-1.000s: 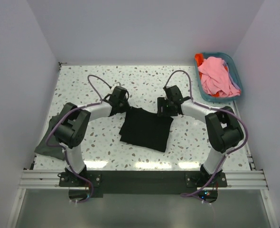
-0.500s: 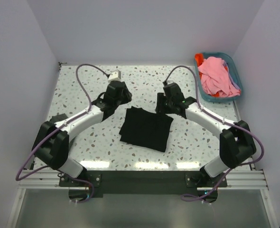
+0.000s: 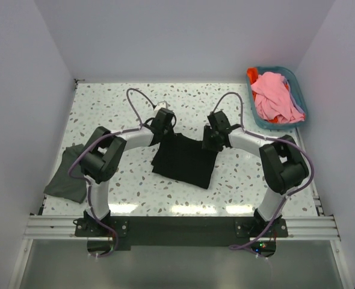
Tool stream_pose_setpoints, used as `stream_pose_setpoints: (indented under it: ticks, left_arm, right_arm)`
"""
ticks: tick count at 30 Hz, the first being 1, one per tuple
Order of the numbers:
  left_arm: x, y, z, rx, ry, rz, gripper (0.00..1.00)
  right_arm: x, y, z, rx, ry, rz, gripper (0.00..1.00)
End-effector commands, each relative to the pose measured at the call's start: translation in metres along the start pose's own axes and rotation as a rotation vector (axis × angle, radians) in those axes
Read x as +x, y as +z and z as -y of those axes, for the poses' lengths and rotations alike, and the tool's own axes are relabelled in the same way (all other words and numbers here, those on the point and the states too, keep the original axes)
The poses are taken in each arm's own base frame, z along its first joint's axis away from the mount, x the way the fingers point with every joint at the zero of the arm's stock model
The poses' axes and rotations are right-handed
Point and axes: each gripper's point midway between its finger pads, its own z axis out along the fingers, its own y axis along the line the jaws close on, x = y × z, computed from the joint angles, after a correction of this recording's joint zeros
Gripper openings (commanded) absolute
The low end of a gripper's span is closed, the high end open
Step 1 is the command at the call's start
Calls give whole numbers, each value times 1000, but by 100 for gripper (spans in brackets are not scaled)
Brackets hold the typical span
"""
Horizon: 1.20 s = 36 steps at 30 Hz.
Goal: Fold and stack the t-shirts
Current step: Neatly place the folded tshirt to the corner
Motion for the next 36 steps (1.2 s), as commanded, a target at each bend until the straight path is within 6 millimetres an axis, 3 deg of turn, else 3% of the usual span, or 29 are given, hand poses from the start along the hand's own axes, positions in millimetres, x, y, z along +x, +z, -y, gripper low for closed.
stream_pose_setpoints:
  ticks: [1,3,6,11,14,16,20,21,23,24,25,27,28,30,31,35,36]
  left_arm:
    - [10,12,-18,-72,-34,-37,14]
    - [20,13,-30,-101,-44,-54,14]
    - [28,13,-46,-128,-76,-78,14]
    - [14,5,-50,-110,-101,-57,13]
    - [-15,-5,-39,-29,-91,-8,18]
    - [-59,-17,-32,35,-99,88,25]
    - [-109,-41,-32,79,-112,160,34]
    - [-124,-55,-31,92,-109,200,41]
    - [-126,-73,-41,39,-104,217,51]
    - [-124,-77,-45,25,-112,213,59]
    - [-109,-79,-56,-14,-115,179,61]
    - [-102,-92,-63,-22,-139,188,68]
    - [-81,-91,-76,-49,-142,158,71]
    - [-69,-101,-80,-29,-151,154,75]
    - [-50,-99,-88,-35,-146,120,76]
    - [-10,-104,-86,60,-158,37,79]
    - [-10,-105,-81,92,-163,49,80]
  right_arm:
    - [4,18,17,10,49,-33,44]
    - [1,23,26,11,73,-28,44]
    - [5,26,23,-63,105,-58,45]
    - [1,24,-1,-249,111,-98,51]
    - [-6,22,-14,-328,109,-120,56]
    - [-13,20,-21,-376,119,-126,56]
    - [-22,17,-29,-453,161,-151,57]
    - [-32,15,-33,-460,141,-134,57]
    - [-34,15,-33,-454,138,-151,58]
    - [-45,13,-37,-460,123,-134,58]
    - [-46,13,-38,-458,124,-147,58]
    - [-56,19,-44,-474,115,-149,58]
    - [-58,19,-45,-475,114,-158,58]
    - [-66,28,-47,-473,99,-154,58]
    - [-64,32,-44,-454,98,-170,58]
    - [-76,40,-43,-429,68,-160,59]
    - [-82,39,-45,-430,57,-149,59]
